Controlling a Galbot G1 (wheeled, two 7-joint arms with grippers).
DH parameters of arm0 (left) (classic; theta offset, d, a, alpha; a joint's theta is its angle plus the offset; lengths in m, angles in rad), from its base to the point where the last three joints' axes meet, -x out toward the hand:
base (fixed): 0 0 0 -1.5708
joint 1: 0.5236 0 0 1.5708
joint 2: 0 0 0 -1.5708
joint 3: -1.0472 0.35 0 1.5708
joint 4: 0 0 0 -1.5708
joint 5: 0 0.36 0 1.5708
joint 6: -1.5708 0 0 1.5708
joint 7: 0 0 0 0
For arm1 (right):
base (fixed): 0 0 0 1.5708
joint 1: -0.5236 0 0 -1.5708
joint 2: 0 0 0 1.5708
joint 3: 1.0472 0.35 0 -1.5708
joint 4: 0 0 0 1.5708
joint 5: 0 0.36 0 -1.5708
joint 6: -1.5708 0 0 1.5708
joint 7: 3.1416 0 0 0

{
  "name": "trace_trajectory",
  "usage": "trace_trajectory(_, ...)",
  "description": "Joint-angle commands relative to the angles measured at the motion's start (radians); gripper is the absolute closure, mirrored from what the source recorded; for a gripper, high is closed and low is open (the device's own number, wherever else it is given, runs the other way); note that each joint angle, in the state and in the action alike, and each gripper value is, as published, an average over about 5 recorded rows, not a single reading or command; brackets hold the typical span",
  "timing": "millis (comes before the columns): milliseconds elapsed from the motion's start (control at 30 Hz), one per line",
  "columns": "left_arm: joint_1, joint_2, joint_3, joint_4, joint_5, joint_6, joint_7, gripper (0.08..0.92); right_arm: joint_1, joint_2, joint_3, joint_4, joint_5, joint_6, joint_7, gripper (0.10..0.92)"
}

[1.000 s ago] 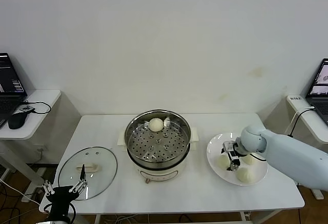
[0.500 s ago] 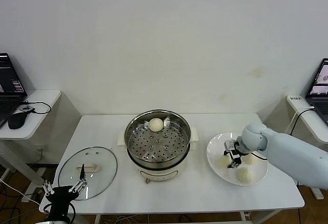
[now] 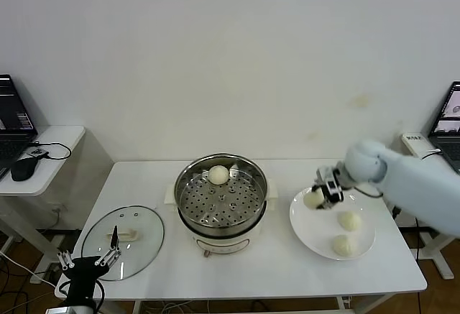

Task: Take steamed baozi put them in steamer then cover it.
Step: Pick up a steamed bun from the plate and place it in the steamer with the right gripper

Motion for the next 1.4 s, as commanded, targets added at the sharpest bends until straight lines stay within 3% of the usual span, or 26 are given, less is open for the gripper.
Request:
trace_trajectory(33, -0.009, 0.008, 0.001, 0.002, 0.000, 0.001, 0.001, 0.177, 0.374, 0.139, -0.186, 0.074, 0.255, -0.105, 0.027, 0.449)
trace_trajectory(267, -0.019, 0.006, -0.006, -0.002, 0.002, 0.004, 0.001, 0.177, 0.324, 0.364, -0.197, 0.019, 0.388, -0.192, 0.109, 0.448)
trace_trajectory(567, -0.022, 0.006, -0.029, -0.006, 0.005, 0.001, 0.002, 0.177, 0.189, 0.632, -0.200, -0.125, 0.436, -0.273, 0.194, 0.440)
trace_trajectory(967, -0.028, -0.001, -0.031, -0.009, -0.001, -0.002, 0.002, 0.177, 0.052, 0.766, -0.209, -0.242, 0.432, -0.338, 0.280, 0.440)
trace_trajectory(1400, -0.025, -0.001, -0.032, -0.014, -0.004, -0.005, 0.001, 0.177, 0.009, 0.808, -0.204, -0.312, 0.384, -0.352, 0.315, 0.433)
